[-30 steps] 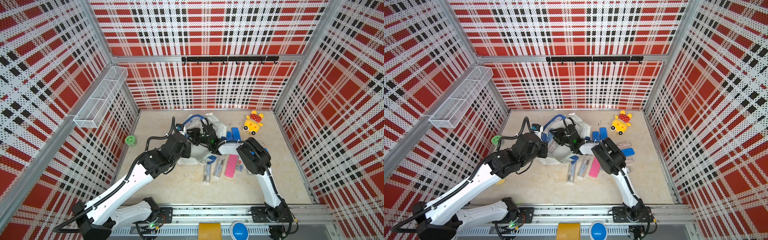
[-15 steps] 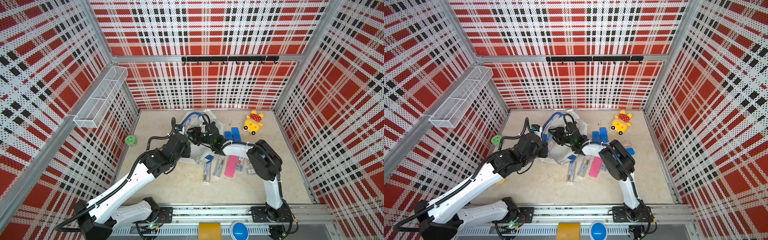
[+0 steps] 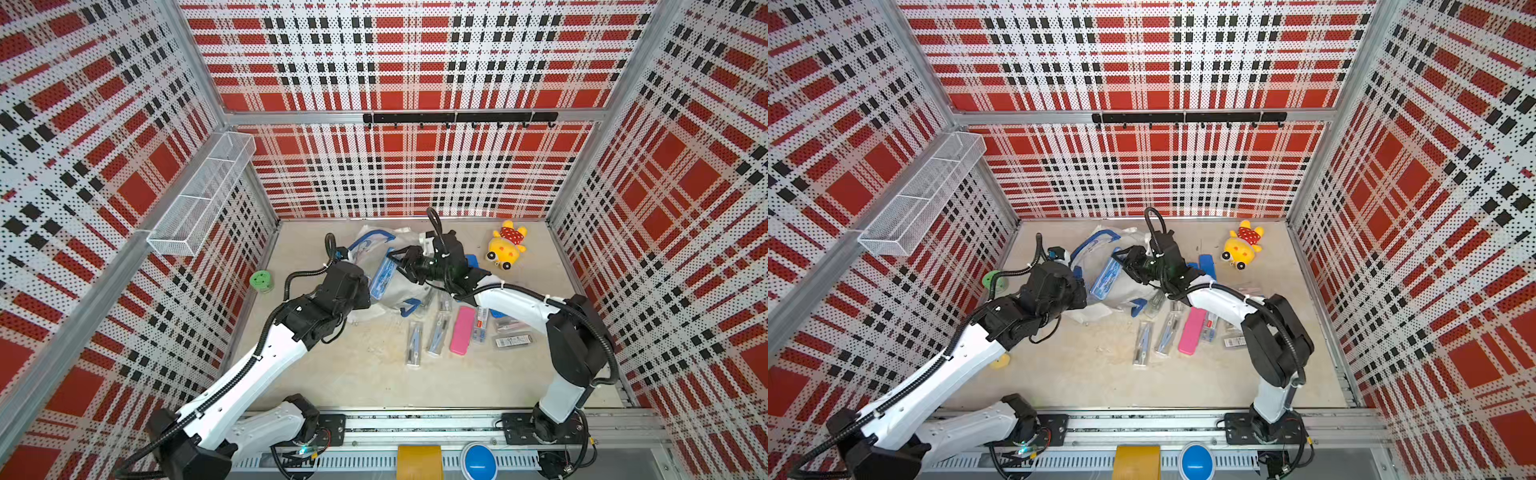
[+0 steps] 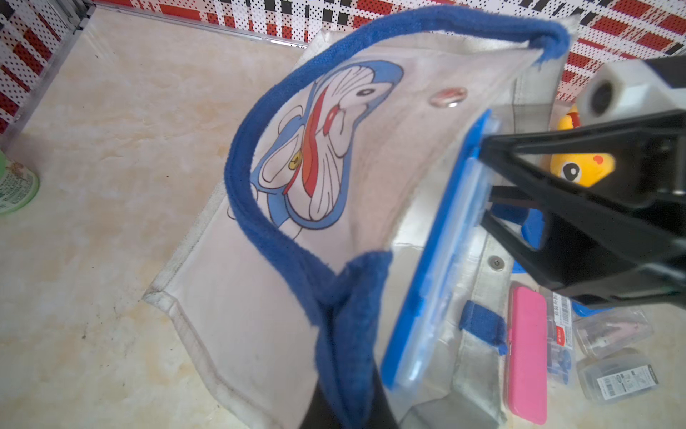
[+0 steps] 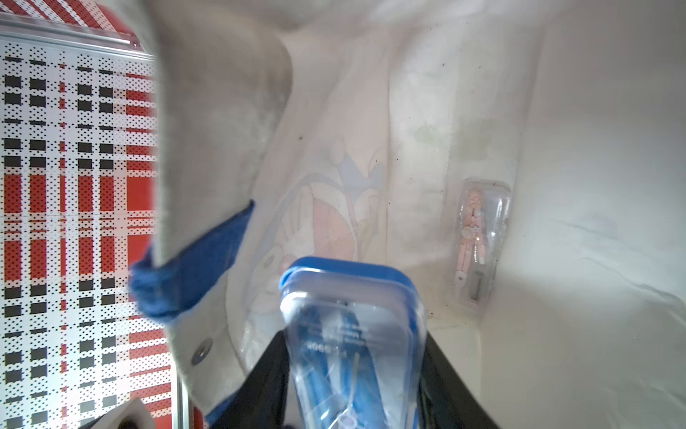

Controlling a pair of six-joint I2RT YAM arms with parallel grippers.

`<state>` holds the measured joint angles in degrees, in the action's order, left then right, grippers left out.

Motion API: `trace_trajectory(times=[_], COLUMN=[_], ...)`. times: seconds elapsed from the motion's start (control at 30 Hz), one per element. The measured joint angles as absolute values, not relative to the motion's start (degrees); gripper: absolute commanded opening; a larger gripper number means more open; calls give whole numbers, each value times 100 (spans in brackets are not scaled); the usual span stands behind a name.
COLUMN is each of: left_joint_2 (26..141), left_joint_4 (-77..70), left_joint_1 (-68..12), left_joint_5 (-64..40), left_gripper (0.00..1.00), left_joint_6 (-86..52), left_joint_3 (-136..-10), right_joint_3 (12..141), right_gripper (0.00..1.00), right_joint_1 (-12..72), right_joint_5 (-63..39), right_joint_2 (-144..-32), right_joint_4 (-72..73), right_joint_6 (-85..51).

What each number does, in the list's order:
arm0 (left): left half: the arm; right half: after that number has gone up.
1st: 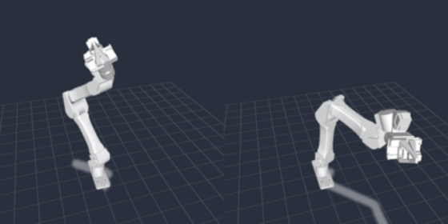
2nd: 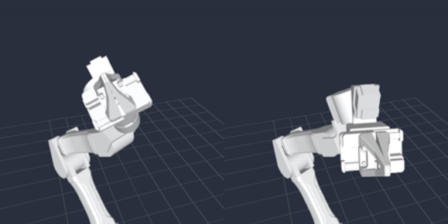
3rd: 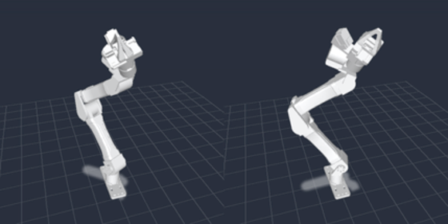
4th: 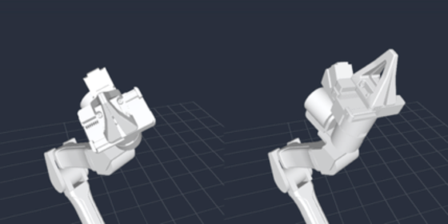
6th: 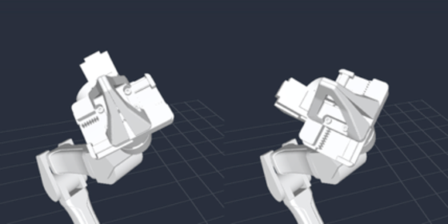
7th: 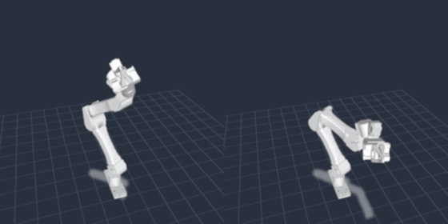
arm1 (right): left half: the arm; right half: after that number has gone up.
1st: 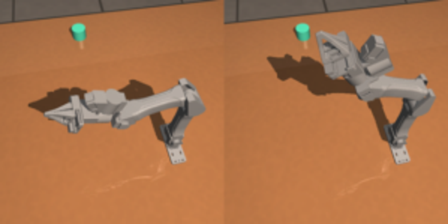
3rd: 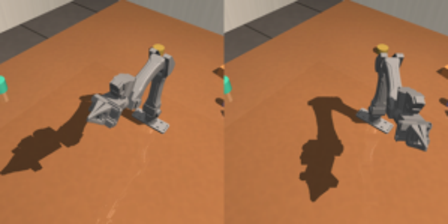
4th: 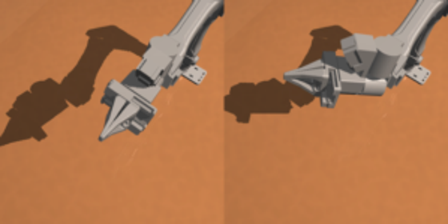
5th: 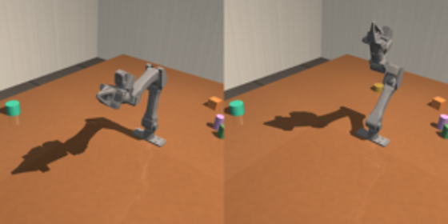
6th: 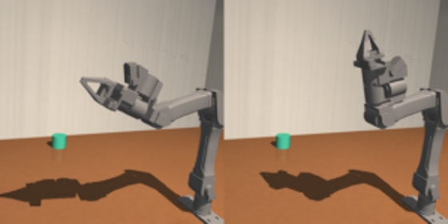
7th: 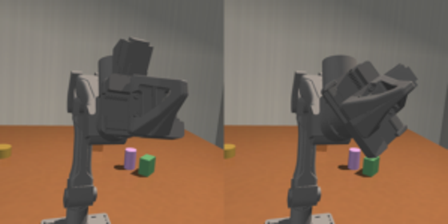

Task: Take out the compass set from the canvas bag
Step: Pick up the compass set from the canvas bag, then place the compass set at the center of the board.

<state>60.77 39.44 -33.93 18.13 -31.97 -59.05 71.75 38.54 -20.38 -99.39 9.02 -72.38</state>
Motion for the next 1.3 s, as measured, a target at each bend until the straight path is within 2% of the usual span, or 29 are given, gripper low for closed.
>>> trace_trajectory(times=[0.37, 0.63, 0.77, 1.0, 1.3], left_joint_2=[6049, 5946, 5784, 5607, 5570], left_joint_4=[3806, 3839, 3909, 3927, 3946], left_joint_1=[-2305, -1317, -801, -167, -115], left_joint_5=[1068, 510, 263, -152, -410], left_gripper=[0, 0, 0, 0, 0], left_joint_6=[-3208, -3116, -3050, -2943, -2799], left_joint_3=[-5629, -5489, -5376, -5234, -5231], right_joint_3=[7223, 7238, 7238, 7502, 8261], right_gripper=[32, 33, 33, 33, 33], right_joint_1=[3452, 2469, 2276, 2346, 2646], right_joint_5=[-2211, -2617, -2729, -2912, -2788], right_joint_2=[-9054, -8735, -8750, -9452, -10881], right_joint_4=[-150, -867, -1280, -1800, -2001], right_joint_6=[-6635, -6204, -5920, -5478, -5341])
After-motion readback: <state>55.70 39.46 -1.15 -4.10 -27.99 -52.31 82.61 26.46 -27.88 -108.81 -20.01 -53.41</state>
